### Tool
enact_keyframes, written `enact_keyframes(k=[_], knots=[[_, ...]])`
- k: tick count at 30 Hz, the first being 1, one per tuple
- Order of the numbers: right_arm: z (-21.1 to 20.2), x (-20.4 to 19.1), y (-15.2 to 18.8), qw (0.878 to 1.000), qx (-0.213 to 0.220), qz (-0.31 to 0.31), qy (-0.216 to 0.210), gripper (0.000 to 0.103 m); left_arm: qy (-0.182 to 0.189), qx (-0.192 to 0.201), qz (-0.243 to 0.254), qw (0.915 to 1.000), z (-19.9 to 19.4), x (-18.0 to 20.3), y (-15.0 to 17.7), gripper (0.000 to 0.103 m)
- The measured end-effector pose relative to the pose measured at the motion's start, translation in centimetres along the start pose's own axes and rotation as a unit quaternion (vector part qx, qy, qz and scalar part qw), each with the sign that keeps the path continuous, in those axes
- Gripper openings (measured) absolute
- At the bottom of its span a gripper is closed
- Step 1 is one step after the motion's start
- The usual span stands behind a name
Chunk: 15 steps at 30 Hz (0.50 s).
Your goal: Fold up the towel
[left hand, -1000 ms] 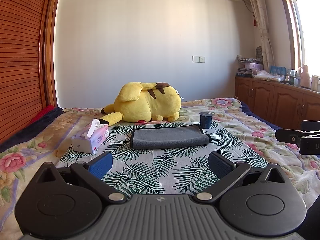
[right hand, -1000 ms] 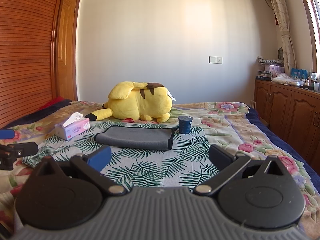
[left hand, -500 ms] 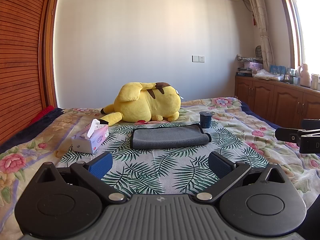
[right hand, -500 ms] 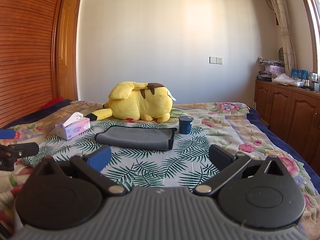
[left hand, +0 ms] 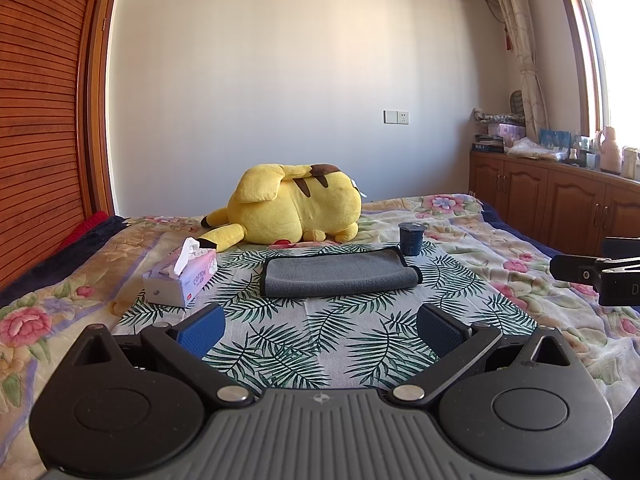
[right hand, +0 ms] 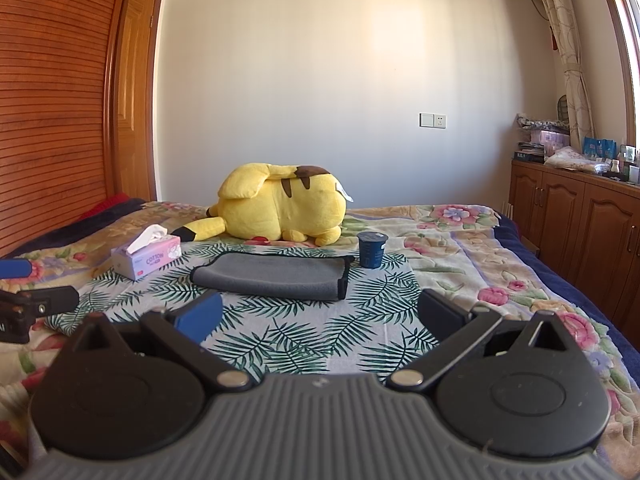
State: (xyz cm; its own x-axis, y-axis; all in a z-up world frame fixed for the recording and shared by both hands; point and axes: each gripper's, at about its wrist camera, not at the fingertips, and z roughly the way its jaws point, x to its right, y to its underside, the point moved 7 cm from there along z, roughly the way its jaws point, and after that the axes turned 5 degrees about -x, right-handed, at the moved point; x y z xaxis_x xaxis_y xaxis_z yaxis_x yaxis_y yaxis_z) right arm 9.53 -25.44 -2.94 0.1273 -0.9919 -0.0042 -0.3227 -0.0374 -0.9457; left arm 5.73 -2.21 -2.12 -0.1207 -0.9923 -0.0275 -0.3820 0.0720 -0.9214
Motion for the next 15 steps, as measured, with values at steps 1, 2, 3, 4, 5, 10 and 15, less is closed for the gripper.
enact_keyframes(k=[1,2,3,4,5,10,15], knots=[[0.00,0.00,0.00,1.000,0.000,0.000,0.000,0.103,0.000,0.000,0.000,1.0000,-0.01,-0.01,0.00,0.087],[0.00,0.00,0.00,1.000,0.000,0.000,0.000,0.103,0.000,0.000,0.000,1.0000,-0.02,-0.02,0.00,0.087],[0.00,0.00,0.00,1.000,0.000,0.000,0.000,0.103,0.000,0.000,0.000,1.0000,0.00,0.00,-0.01,0.087],[0.00,0.00,0.00,1.000,0.000,0.000,0.000,0.103,0.000,0.000,0.000,1.0000,-0.02,-0.02,0.00,0.087],[0.00,0.01,0.01,1.000,0.000,0.000,0.000,0.103,0.000,0.000,0.000,1.0000,0.00,0.02,-0.01,0.087],[0.00,0.02,0.00,1.000,0.000,0.000,0.000,0.103,0.000,0.000,0.000,1.0000,0.00,0.04,-0.02,0.087],[0.01,0.01,0.01,1.000,0.000,0.000,0.000,0.103,0.000,0.000,0.001,1.0000,-0.06,0.01,0.06,0.087]])
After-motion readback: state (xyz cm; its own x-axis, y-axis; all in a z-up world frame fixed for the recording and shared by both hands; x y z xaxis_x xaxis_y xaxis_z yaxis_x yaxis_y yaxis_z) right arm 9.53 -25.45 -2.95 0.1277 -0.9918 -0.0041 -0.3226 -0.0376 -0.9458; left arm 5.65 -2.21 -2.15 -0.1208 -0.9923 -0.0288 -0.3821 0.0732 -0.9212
